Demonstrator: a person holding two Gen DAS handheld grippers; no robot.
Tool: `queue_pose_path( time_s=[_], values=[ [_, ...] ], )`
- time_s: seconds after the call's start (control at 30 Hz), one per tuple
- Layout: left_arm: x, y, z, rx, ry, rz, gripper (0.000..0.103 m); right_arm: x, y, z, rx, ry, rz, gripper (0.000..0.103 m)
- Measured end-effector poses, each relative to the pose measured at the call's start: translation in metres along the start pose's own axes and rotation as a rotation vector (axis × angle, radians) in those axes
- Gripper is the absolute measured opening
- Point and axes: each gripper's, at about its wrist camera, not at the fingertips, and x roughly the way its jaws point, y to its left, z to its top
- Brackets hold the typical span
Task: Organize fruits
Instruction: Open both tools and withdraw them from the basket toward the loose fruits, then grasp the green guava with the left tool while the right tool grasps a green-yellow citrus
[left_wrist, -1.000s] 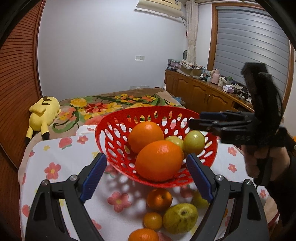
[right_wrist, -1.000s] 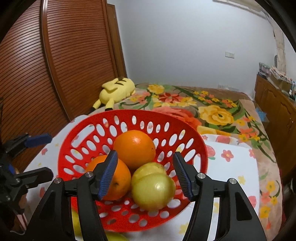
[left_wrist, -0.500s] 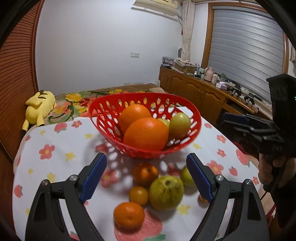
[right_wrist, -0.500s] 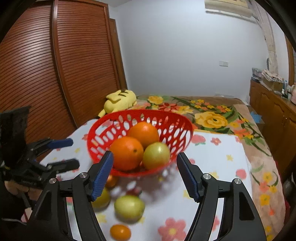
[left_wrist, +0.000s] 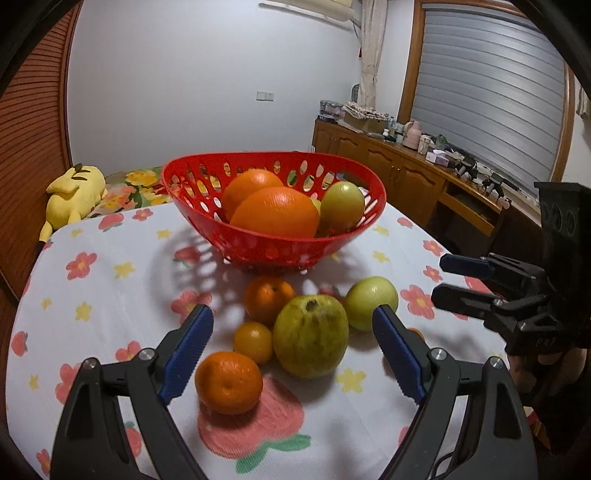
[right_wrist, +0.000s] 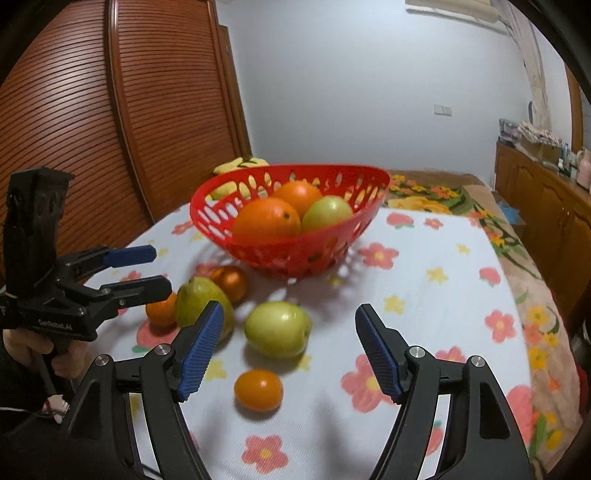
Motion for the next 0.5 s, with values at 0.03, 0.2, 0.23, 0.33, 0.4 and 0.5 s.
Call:
queue_pose_path(
  time_s=[0.03, 0.2, 0.23, 0.33, 0.4, 0.5],
  values=[
    [0.001, 0.0, -0.001, 0.001, 0.004, 0.0, 0.088, 0.0, 0.0, -0.004, 0.002, 0.004, 0.002, 0.076],
    [0.005, 0.0, -0.005, -0.006, 0.02, -0.013, 0.088, 0.003, 0.005, -0.019, 0.01, 0.024, 0.004, 0.076],
    [0.006, -0.001, -0.006, -0.005, 0.023, -0.019, 0.088, 0.003, 0.005, -0.022, 0.013, 0.028, 0.004, 0.076],
    [0.007, -0.003, -0.007, -0.003, 0.026, -0.032, 0.086, 0.008, 0.008, -0.029, 0.012, 0.047, -0.006, 0.075],
    [0.008, -0.004, -0.007, 0.004, 0.033, -0.034, 0.081, 0.011, 0.01, -0.032, 0.018, 0.059, -0.003, 0.074],
    [0.009, -0.006, -0.007, 0.011, 0.038, -0.036, 0.071, 0.016, 0.012, -0.037, 0.016, 0.078, -0.012, 0.069]
  ],
)
